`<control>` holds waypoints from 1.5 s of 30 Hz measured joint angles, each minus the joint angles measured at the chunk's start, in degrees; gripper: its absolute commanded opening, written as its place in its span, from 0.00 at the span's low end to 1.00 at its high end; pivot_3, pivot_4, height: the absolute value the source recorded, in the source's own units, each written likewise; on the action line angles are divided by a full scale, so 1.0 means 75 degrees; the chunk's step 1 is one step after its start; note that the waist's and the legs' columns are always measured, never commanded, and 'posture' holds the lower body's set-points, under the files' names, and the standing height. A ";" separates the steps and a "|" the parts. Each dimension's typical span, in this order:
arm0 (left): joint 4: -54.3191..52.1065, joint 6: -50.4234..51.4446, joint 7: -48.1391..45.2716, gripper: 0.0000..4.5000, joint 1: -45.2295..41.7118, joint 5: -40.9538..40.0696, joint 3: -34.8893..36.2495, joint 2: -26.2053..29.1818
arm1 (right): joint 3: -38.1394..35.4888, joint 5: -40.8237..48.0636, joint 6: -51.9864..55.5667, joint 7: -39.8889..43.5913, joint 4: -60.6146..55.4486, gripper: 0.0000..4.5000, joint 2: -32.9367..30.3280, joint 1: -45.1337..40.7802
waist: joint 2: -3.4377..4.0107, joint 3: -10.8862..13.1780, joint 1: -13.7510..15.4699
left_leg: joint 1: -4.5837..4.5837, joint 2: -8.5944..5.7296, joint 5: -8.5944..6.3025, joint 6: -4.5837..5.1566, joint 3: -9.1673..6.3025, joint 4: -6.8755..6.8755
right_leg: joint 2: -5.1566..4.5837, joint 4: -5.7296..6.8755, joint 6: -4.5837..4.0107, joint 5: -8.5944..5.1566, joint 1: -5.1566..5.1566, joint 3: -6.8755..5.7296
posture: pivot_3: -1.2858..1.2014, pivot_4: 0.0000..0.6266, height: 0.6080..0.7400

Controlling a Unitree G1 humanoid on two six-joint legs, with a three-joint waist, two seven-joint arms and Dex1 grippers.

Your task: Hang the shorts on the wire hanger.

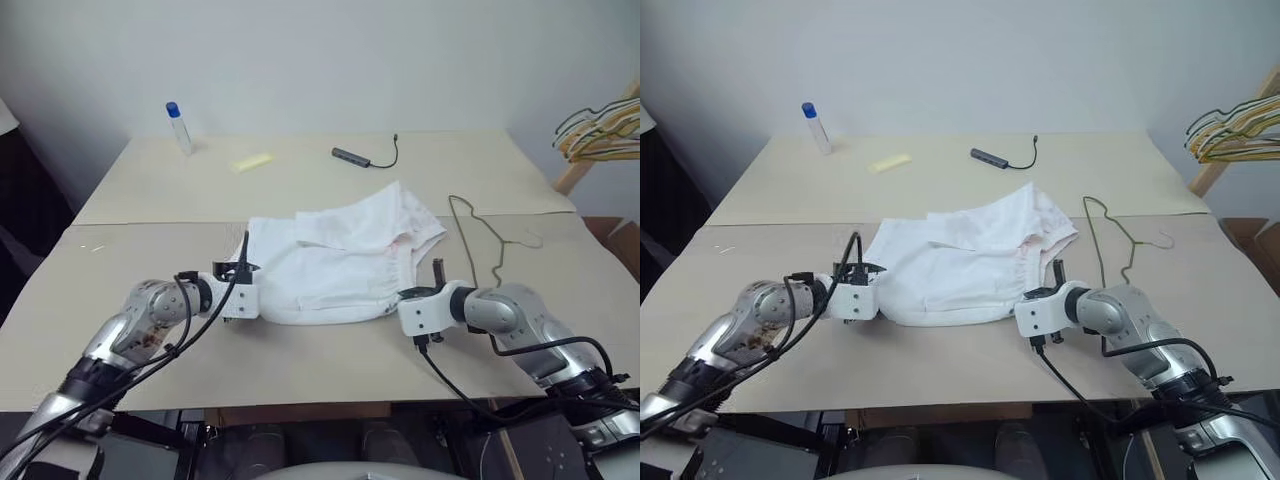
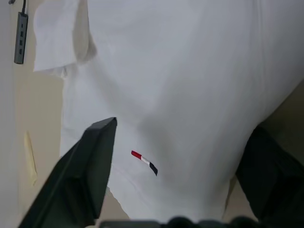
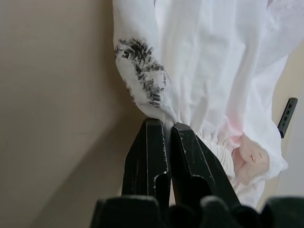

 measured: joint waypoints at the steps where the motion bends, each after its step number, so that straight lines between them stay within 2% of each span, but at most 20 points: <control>1: 0.0161 -0.0064 0.0000 0.59 -0.0063 0.0011 -0.0008 -0.0023 | -0.0009 0.0017 0.0009 0.0017 -0.0021 0.00 0.0000 0.0002 | 0.0002 -0.0001 -0.0012 | -0.0002 0.0001 0.0000 0.0000 -0.0001 0.0000 | 0.0001 0.0000 0.0000 0.0000 -0.0002 0.0000 | 0.48 0.00 1.00; 6: 0.0509 -0.0412 -0.0310 0.24 -0.0169 -0.0187 -0.0023 0.0042 | -0.0246 0.0488 0.0087 0.0315 -0.0234 0.00 -0.0155 0.0073 | 0.0002 -0.0001 -0.0109 | -0.0019 0.0001 0.0000 0.0000 -0.0001 0.0000 | 0.0000 0.0000 -0.0001 0.0000 -0.0016 0.0002 | 0.47 0.00 1.00; 9: 0.0313 -0.0506 -0.1090 0.03 -0.0040 -0.0843 0.0055 0.0494 | -0.0453 0.1068 0.0083 0.0680 -0.0521 0.00 -0.0451 0.0123 | -0.0001 0.0002 -0.0185 | -0.0028 0.0002 -0.0002 0.0001 -0.0002 0.0000 | -0.0003 -0.0001 -0.0001 0.0000 -0.0026 0.0002 | 0.47 0.00 1.00; 12: -0.0333 -0.0685 -0.2271 0.01 0.0231 -0.1871 0.0339 0.1420 | -0.0748 0.2123 -0.0106 0.1371 -0.0867 0.00 -0.0932 0.0191 | -0.0007 0.0012 -0.0253 | -0.0028 0.0006 -0.0004 0.0003 0.0001 -0.0002 | -0.0009 -0.0001 -0.0001 0.0000 -0.0029 0.0004 | 0.47 0.00 1.00; 17: -0.1313 -0.0650 -0.3846 0.01 0.0729 -0.3479 0.0903 0.2496 | -0.1156 0.3986 -0.0205 0.2778 -0.1248 0.00 -0.1689 0.0090 | -0.0006 0.0017 -0.0343 | -0.0018 0.0011 -0.0005 0.0004 0.0004 -0.0003 | -0.0011 -0.0001 0.0000 -0.0003 -0.0018 0.0000 | 0.47 0.00 1.00; 20: -0.1501 -0.0126 -0.4318 0.01 0.0739 -0.4318 0.1115 0.2455 | -0.1219 0.4765 -0.0080 0.3477 -0.0966 0.00 -0.1795 -0.0534 | -0.0009 0.0019 -0.0385 | -0.0012 0.0016 -0.0004 0.0004 0.0005 -0.0002 | -0.0005 -0.0001 0.0003 -0.0005 -0.0014 0.0000 | 0.47 0.00 1.00; 23: -0.1388 0.0620 -0.4023 0.01 -0.0099 -0.4677 0.1253 0.1629 | -0.1201 0.4725 0.0092 0.3356 -0.0060 0.00 -0.1184 -0.1833 | -0.0013 0.0021 -0.0397 | -0.0007 0.0024 -0.0003 0.0004 -0.0002 0.0011 | 0.0015 0.0001 0.0035 -0.0022 -0.0008 -0.0001 | 0.47 0.00 1.00; 25: -0.0805 0.1120 -0.3394 0.01 -0.1236 -0.4703 0.1285 0.0735 | -0.1103 0.4186 0.0162 0.2639 0.1169 0.00 -0.0363 -0.3101 | -0.0018 0.0022 -0.0410 | -0.0009 0.0024 -0.0001 0.0003 -0.0014 0.0020 | 0.0025 0.0004 0.0020 -0.0009 -0.0007 -0.0001 | 0.47 0.00 1.00; 27: 0.0495 0.1455 -0.2336 0.01 -0.2957 -0.4376 0.1369 -0.0151 | -0.0953 0.3345 0.0253 0.1313 0.2902 0.00 0.0548 -0.4742 | -0.0022 0.0025 -0.0445 | -0.0021 0.0013 0.0002 -0.0002 -0.0041 0.0016 | 0.0026 0.0007 -0.0022 0.0021 -0.0025 -0.0004 | 0.47 0.00 1.00; 30: 0.2616 0.1307 -0.0658 0.01 -0.5062 -0.3452 0.1434 -0.0667 | -0.0884 0.2420 0.0335 -0.0657 0.4988 0.00 0.1344 -0.6470 | -0.0023 0.0025 -0.0560 | -0.0055 -0.0005 0.0002 -0.0003 -0.0064 -0.0001 | 0.0011 0.0018 -0.0020 0.0019 -0.0077 -0.0009 | 0.47 0.00 1.00; 33: 0.5211 0.0821 0.1916 0.01 -0.7109 -0.2315 0.1409 -0.1222 | -0.1089 0.1919 0.0046 -0.3219 0.7148 0.00 0.2109 -0.7947 | -0.0027 0.0023 -0.0654 | -0.0190 -0.0061 0.0044 -0.0074 -0.0102 -0.0025 | -0.0069 0.0135 -0.0009 0.0015 -0.0266 -0.0001 | 0.47 0.00 1.00; 34: 0.5731 0.0634 0.2581 0.01 -0.7553 -0.2092 0.1406 -0.1311 | -0.1174 0.1867 -0.0171 -0.3874 0.7529 0.00 0.2268 -0.8237 | -0.0029 0.0022 -0.0695 | -0.0222 -0.0076 0.0085 -0.0141 -0.0099 -0.0046 | -0.0085 0.0133 -0.0003 0.0016 -0.0301 0.0010 | 0.47 0.00 1.00; 37: 0.7271 -0.0265 0.5171 0.01 -0.8978 -0.1400 0.1422 -0.1582 | -0.1587 0.1769 -0.1657 -0.6498 0.8629 0.00 0.2636 -0.9090 | -0.0031 0.0023 -0.0844 | -0.0357 -0.0150 0.0132 -0.0210 -0.0101 -0.0093 | -0.0173 0.0155 0.0036 0.0011 -0.0455 0.0011 | 0.47 0.00 1.00; 40: 0.7501 -0.1226 0.6015 0.01 -0.9394 -0.1200 0.1486 -0.1556 | -0.1701 0.1614 -0.2784 -0.7727 0.8805 0.00 0.2587 -0.9317 | -0.0031 0.0023 -0.0927 | -0.0356 -0.0180 0.0123 -0.0195 -0.0105 -0.0107 | -0.0202 0.0145 0.0054 0.0009 -0.0448 0.0008 | 0.47 0.00 1.00; 42: 0.7519 -0.1611 0.5948 0.01 -0.9376 -0.1220 0.1553 -0.1507 | -0.1707 0.1558 -0.3165 -0.7914 0.8862 0.00 0.2489 -0.9303 | -0.0031 0.0023 -0.0971 | -0.0345 -0.0193 0.0117 -0.0185 -0.0103 -0.0107 | -0.0213 0.0132 0.0069 0.0005 -0.0430 0.0009 | 0.46 0.00 1.00; 44: 0.7343 -0.2286 0.5125 0.01 -0.8867 -0.1448 0.1681 -0.1335 | -0.1695 0.1487 -0.3764 -0.7747 0.8947 0.00 0.2310 -0.8927 | -0.0033 0.0021 -0.1027 | -0.0300 -0.0213 0.0111 -0.0159 -0.0101 -0.0104 | -0.0225 0.0121 0.0087 0.0005 -0.0367 0.0008 | 0.46 0.00 1.00; 45: 0.7020 -0.2613 0.4253 0.01 -0.8165 -0.1733 0.1728 -0.1219 | -0.1661 0.1494 -0.4108 -0.7302 0.9056 0.00 0.2182 -0.8456 | -0.0032 0.0021 -0.1068 | -0.0253 -0.0226 0.0092 -0.0093 -0.0098 -0.0103 | -0.0232 0.0096 0.0098 0.0000 -0.0293 0.0000 | 0.46 0.00 1.00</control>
